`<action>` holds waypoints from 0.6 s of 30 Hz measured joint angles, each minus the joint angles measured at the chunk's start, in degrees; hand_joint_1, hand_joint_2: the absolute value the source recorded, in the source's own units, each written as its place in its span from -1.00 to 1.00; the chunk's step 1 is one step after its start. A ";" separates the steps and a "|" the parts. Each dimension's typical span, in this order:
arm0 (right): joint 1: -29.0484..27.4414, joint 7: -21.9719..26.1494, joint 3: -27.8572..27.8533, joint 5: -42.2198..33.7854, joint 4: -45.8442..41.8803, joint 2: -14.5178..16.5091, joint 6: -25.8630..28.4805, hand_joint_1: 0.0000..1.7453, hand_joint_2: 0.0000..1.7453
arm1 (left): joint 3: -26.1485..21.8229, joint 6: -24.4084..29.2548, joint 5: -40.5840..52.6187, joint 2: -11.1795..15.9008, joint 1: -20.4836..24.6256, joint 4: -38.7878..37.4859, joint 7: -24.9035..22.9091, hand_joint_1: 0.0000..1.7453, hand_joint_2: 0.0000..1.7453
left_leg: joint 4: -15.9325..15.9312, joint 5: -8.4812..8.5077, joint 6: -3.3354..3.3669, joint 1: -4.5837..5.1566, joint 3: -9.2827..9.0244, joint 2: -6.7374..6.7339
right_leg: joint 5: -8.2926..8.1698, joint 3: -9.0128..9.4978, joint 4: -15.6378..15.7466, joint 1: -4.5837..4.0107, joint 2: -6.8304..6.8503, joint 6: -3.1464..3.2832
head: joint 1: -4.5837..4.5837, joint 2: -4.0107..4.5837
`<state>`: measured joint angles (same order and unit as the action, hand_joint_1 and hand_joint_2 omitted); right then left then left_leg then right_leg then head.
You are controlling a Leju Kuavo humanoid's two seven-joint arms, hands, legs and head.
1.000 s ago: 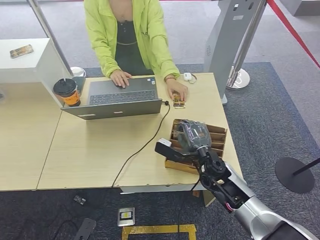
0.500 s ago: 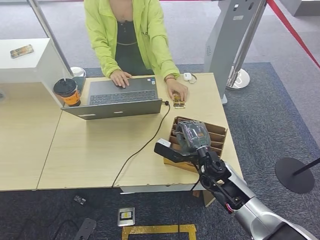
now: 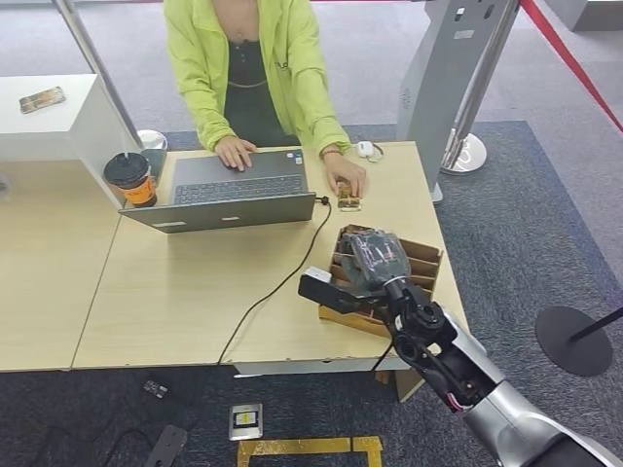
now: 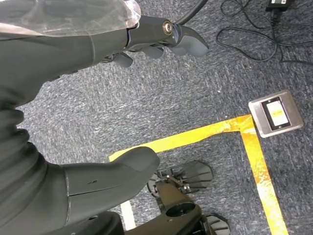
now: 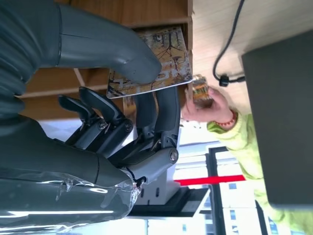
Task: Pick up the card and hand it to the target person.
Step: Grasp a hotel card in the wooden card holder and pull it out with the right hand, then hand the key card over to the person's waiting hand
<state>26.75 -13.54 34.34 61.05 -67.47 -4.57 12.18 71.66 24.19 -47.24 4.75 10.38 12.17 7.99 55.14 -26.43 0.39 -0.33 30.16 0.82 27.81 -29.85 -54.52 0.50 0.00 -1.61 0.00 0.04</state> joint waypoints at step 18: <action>26.21 -6.02 -1.49 -12.83 -25.09 -12.90 -13.19 1.00 1.00 | 0.01 0.45 -1.55 0.16 -0.74 -0.02 1.05 -1.00 1.00 | 0.04 0.01 0.02 0.01 0.02 -0.07 | -0.06 -0.02 0.00 0.00 -0.07 -0.04 | -0.01 0.00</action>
<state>52.96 -19.56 32.84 48.23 -92.56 -17.47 -1.01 71.67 24.64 -48.79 4.91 9.64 12.16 9.04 55.17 -26.41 0.41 -0.31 30.18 0.75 27.75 -29.87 -54.52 0.50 -0.07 -1.65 -0.01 0.04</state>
